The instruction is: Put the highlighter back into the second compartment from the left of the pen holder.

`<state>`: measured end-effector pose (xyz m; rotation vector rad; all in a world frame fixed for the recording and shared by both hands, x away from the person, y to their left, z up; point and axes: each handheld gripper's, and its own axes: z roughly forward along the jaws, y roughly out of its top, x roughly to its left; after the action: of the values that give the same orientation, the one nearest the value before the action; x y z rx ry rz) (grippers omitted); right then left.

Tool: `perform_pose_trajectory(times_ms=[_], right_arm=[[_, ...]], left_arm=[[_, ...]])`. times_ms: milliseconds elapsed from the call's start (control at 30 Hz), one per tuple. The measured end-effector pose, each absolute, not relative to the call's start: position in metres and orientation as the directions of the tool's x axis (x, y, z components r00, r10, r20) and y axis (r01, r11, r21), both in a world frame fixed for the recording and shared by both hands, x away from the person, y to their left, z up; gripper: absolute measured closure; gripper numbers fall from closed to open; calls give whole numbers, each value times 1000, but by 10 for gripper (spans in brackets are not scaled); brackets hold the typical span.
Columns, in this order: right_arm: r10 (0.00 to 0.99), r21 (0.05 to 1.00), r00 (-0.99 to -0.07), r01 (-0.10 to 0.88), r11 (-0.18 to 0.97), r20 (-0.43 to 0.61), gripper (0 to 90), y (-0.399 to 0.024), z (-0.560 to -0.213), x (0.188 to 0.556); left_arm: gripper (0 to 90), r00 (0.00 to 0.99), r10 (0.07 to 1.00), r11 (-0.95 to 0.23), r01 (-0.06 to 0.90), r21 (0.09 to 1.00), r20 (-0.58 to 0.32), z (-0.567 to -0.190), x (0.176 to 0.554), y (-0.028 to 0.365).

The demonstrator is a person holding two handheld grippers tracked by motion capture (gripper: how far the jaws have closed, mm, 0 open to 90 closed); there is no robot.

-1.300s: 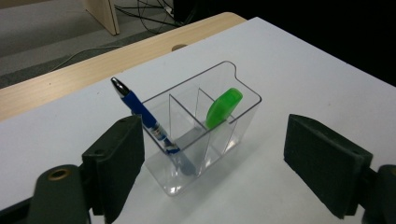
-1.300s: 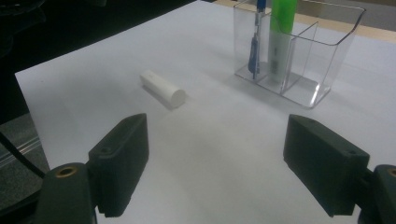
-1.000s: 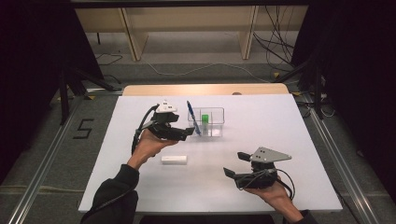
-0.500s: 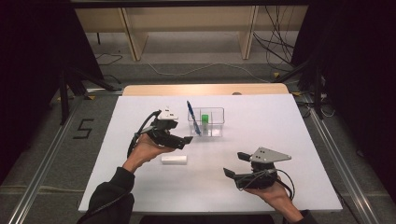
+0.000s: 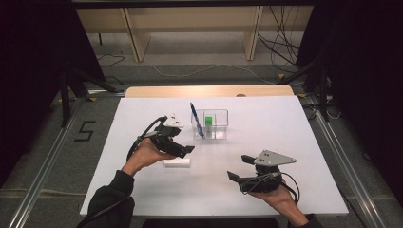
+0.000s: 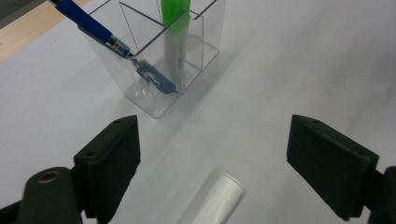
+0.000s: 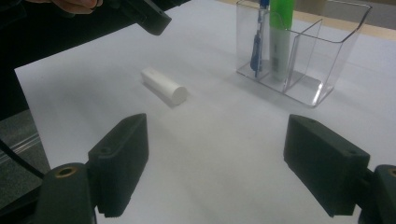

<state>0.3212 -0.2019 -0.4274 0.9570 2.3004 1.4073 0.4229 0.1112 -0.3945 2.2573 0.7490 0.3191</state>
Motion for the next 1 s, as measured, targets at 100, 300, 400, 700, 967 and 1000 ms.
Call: perform_pose_trajectory(times_ms=[100,300,400,700,967,1000], right_arm=[[660,869,-745,389,307,100,231,-202,-428,322],[659,870,-746,386,306,99,231,-201,-428,321],[658,870,-747,385,308,97,230,-201,-428,321],[653,869,-752,383,314,95,230,-201,-429,321],[651,868,-752,388,311,103,230,-202,-430,322],[650,867,-753,389,312,103,230,-202,-430,322]], left_arm=[[171,806,592,-586,422,692,10,-399,424,110],[171,812,583,-613,419,670,25,-402,424,110],[172,820,571,-630,416,656,29,-404,424,110],[175,841,539,-704,416,576,51,-412,424,103],[191,854,515,-746,406,527,71,-419,426,101],[194,856,512,-750,405,523,70,-419,426,101]])
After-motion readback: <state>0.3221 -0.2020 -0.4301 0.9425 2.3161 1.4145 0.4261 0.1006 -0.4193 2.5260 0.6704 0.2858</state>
